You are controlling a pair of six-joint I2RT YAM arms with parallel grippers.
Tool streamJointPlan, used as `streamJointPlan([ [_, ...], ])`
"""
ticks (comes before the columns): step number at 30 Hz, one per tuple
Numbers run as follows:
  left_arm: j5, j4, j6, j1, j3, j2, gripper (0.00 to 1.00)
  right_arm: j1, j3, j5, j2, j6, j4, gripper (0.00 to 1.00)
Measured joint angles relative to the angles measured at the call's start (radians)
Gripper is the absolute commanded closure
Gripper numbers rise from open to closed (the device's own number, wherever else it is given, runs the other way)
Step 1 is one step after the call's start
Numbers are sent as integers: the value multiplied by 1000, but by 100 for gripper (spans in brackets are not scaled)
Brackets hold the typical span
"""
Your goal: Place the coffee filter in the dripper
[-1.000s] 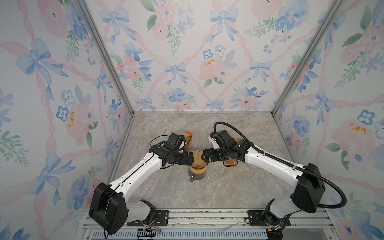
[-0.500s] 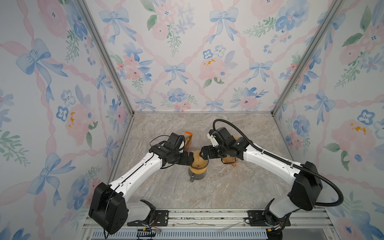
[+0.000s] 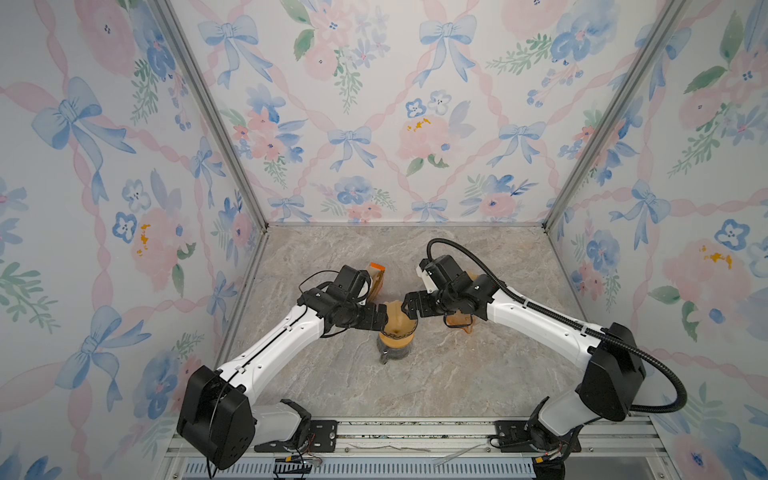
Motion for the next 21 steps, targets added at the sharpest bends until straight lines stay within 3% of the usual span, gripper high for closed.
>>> streamJointPlan([
  [8, 0, 0, 0, 0, 0, -1, 2, 0, -8, -95, -8, -3, 55, 4],
  [21, 0, 0, 0, 0, 0, -5, 2, -2, -8, -60, 43, 1, 51, 4],
])
